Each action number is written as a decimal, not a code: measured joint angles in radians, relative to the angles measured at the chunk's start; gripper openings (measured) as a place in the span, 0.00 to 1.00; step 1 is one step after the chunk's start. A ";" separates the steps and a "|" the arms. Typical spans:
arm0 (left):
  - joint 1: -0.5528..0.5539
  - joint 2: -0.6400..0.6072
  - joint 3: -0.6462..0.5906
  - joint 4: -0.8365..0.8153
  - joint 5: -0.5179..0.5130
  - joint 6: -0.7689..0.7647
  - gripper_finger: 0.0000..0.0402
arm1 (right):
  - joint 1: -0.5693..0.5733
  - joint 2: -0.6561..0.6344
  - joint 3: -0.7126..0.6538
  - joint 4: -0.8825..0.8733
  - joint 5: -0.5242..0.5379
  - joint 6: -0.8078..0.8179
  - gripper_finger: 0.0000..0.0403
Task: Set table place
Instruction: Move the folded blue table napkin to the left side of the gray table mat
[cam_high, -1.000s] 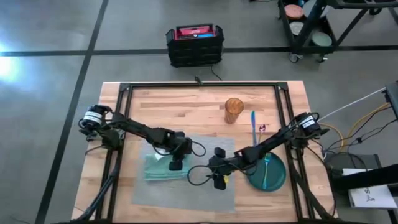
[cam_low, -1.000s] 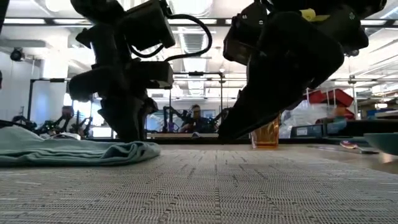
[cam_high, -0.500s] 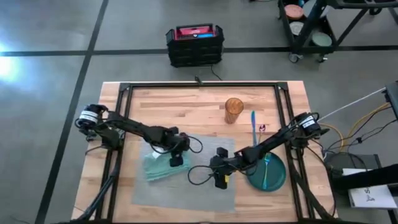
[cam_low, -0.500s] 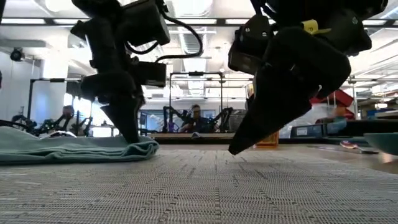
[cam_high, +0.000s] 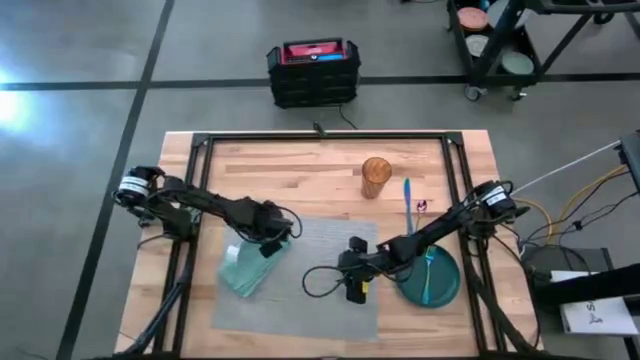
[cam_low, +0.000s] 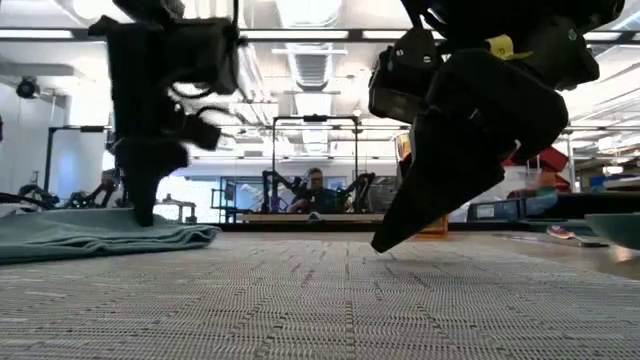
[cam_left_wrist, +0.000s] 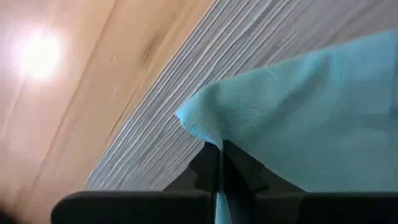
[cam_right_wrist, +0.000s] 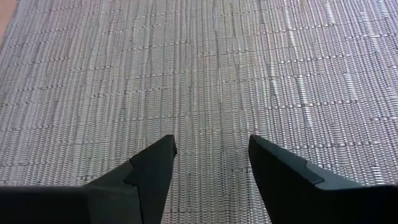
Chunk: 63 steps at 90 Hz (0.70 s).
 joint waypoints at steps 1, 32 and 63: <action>0.000 0.000 -0.004 -0.004 0.001 -0.010 0.00 | 0.000 0.000 0.000 0.000 0.000 0.000 0.48; -0.056 -0.058 -0.120 -0.038 0.134 -0.170 0.00 | 0.000 0.000 0.000 -0.001 0.000 0.000 0.46; -0.091 -0.165 -0.144 -0.085 0.133 -0.241 0.00 | 0.000 0.000 0.000 0.000 0.000 0.005 0.46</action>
